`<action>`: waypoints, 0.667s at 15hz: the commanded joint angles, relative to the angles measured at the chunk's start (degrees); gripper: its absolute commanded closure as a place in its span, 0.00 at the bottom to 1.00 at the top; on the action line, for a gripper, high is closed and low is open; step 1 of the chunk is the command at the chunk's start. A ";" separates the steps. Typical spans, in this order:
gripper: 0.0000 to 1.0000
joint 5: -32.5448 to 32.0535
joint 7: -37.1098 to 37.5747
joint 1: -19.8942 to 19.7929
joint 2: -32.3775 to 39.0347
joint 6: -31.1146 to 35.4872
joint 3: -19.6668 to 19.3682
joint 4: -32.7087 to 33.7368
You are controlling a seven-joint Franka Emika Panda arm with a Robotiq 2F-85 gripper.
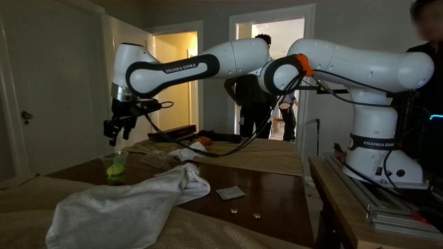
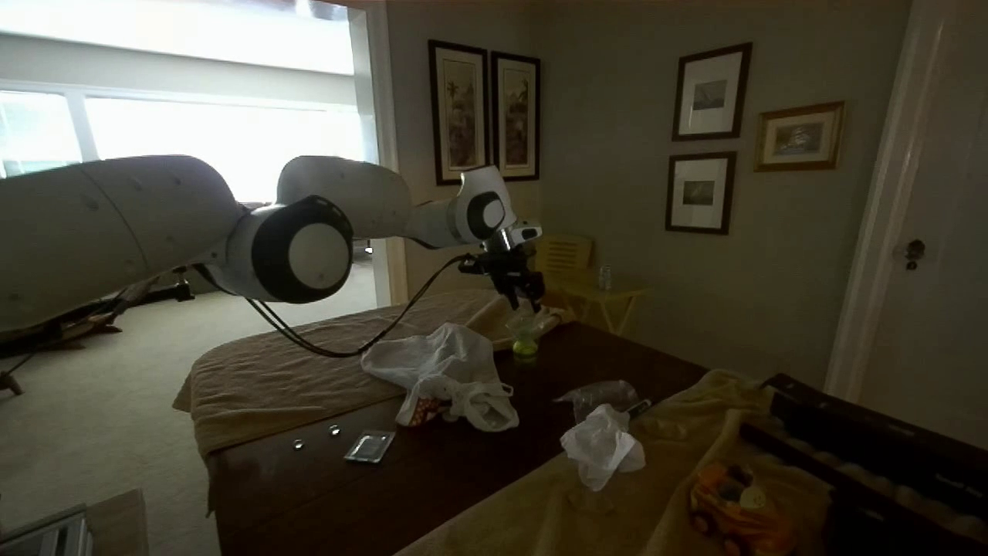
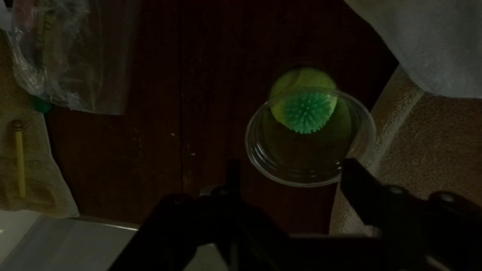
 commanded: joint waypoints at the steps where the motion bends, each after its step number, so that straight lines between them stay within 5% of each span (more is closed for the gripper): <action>1: 0.01 -0.46 0.63 -1.40 -0.55 -0.39 0.27 -0.24; 10: 0.00 -0.06 2.48 -6.88 -0.24 0.03 0.07 -0.31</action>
